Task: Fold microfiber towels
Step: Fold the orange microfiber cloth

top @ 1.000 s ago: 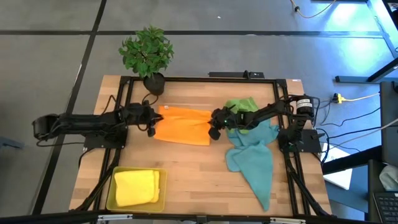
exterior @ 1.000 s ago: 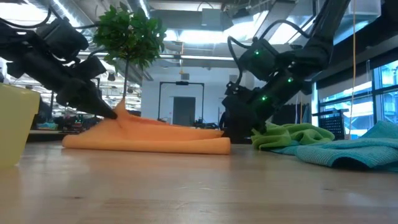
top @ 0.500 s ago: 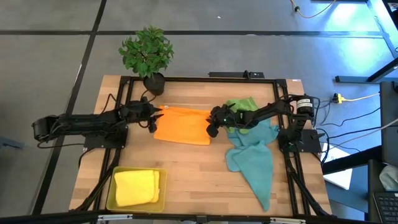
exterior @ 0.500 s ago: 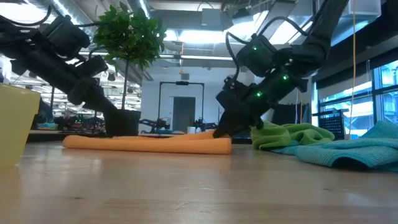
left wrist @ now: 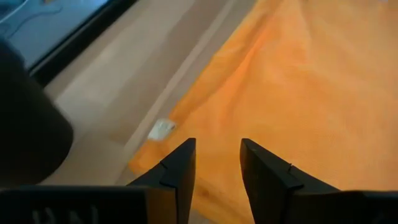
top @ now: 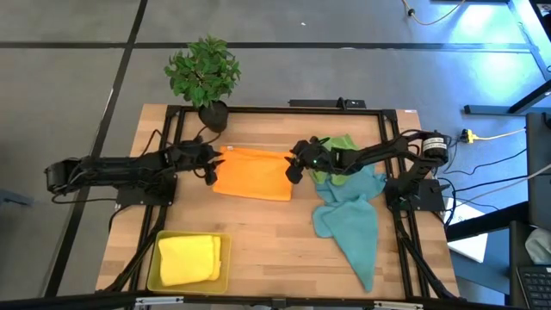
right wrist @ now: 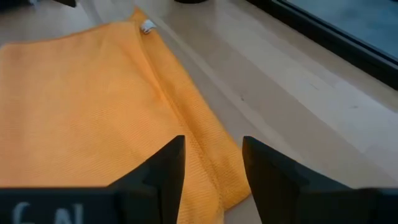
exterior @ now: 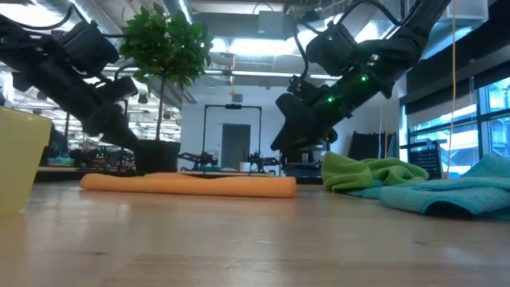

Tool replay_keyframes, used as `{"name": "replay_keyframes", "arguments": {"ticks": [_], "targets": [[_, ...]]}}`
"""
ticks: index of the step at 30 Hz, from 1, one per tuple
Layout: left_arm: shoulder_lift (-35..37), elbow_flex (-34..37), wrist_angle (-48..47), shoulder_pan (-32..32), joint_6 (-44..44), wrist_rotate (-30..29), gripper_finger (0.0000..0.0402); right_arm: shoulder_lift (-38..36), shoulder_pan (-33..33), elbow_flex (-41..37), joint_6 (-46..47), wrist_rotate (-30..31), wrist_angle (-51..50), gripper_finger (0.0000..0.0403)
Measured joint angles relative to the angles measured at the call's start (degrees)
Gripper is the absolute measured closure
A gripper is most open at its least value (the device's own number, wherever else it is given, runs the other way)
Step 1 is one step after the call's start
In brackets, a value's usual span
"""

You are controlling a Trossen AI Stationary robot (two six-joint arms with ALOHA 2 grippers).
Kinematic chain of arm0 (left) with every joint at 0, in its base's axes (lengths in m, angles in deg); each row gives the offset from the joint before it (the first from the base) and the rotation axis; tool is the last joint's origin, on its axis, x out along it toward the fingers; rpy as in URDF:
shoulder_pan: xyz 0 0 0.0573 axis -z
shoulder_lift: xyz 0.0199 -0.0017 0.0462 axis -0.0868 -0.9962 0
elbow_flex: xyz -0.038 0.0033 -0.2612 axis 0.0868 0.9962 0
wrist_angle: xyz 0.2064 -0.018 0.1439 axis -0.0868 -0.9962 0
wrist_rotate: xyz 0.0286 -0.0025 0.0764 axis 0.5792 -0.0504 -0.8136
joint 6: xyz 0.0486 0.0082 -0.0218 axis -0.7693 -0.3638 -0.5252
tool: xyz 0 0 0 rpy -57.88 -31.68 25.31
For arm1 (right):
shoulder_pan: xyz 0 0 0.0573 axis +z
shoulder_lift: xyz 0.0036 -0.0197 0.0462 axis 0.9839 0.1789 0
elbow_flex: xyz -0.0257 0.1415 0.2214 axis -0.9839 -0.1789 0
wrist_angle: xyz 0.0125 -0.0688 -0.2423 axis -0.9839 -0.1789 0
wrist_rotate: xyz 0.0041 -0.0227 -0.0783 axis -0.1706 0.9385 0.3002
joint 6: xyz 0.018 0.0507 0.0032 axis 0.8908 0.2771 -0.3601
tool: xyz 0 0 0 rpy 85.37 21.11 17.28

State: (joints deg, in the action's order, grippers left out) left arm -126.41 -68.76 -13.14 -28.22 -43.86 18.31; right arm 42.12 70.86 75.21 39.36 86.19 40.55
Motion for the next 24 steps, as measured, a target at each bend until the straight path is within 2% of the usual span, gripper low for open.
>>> {"name": "replay_keyframes", "arguments": {"ticks": [6,12,17,24], "targets": [[-0.94,0.0,-0.18,-3.38,3.61,1.01,0.0268,0.03,0.0,0.0,-0.02,-0.02,0.73,0.024],[-5.02,-1.26,2.92,-10.49,6.68,8.81,0.0246,0.06,0.0,0.0,-0.33,-0.02,2.66,0.024],[-12.62,-6.66,2.24,-13.15,5.94,17.61,0.0241,0.06,0.0,0.0,-1.38,-0.07,4.31,0.024],[-24.79,-15.02,-0.02,-14.87,0.3,20.38,0.0237,0.08,0.32,0.0,-1.72,-0.47,4.82,0.024]]}}
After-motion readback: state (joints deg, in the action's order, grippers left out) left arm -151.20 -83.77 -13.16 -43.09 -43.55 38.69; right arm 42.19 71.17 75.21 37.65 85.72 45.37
